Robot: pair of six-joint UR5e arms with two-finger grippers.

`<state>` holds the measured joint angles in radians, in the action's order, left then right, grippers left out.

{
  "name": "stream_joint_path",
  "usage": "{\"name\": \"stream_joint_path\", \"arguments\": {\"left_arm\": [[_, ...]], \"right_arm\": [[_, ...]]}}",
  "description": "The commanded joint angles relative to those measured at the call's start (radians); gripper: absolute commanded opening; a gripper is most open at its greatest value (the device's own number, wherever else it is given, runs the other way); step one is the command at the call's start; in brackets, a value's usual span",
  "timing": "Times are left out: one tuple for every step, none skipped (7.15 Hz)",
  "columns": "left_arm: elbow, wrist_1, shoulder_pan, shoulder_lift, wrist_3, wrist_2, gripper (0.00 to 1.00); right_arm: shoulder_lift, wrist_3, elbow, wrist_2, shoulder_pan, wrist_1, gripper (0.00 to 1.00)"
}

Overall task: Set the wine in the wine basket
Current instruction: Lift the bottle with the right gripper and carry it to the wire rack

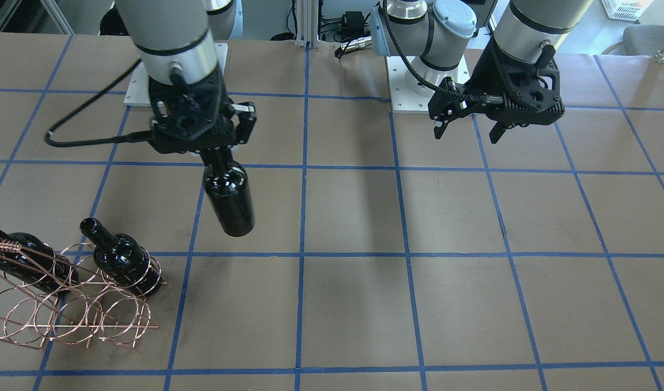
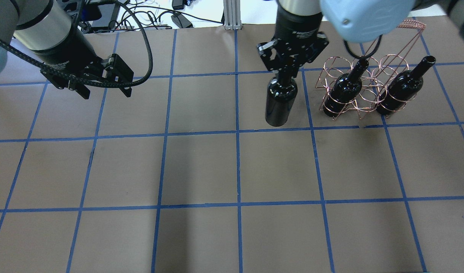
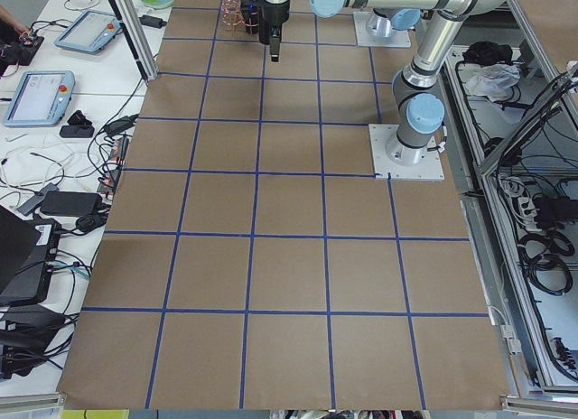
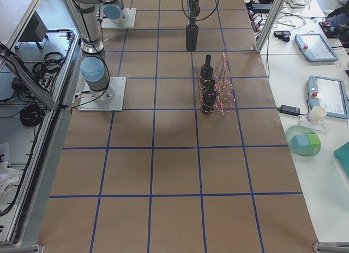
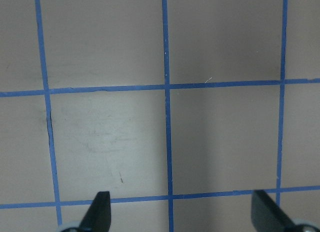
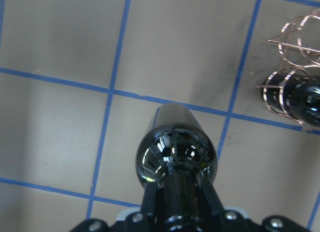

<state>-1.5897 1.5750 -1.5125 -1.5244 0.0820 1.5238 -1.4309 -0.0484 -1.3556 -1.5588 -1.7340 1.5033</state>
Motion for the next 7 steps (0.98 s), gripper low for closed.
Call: {"name": "stream_joint_path", "arguments": {"left_arm": [[-0.001,-0.003,0.000,0.001,0.001,0.001,1.00],[-0.001,-0.003,0.001,0.003,0.004,0.001,1.00],[-0.001,-0.006,0.001,0.000,0.004,0.001,1.00],[-0.001,-0.006,0.001,0.000,-0.005,0.001,1.00],[-0.001,-0.006,0.000,0.001,0.004,0.001,1.00],[-0.001,-0.006,0.000,0.001,0.001,0.001,1.00],[-0.001,-0.006,0.001,0.001,0.002,0.001,1.00]], "right_arm": [[-0.090,-0.096,0.001,-0.035,0.097,-0.095,0.00],[-0.111,-0.108,0.001,-0.088,0.134,-0.124,0.00],[-0.138,-0.186,0.001,-0.110,0.180,-0.155,0.00],[-0.143,-0.293,0.001,-0.110,0.247,-0.164,0.00],[-0.149,-0.348,0.001,-0.106,0.302,-0.164,0.00],[-0.148,-0.416,0.001,-0.109,0.336,-0.161,0.00],[-0.145,-0.477,0.001,-0.103,0.375,-0.152,0.00]]}}
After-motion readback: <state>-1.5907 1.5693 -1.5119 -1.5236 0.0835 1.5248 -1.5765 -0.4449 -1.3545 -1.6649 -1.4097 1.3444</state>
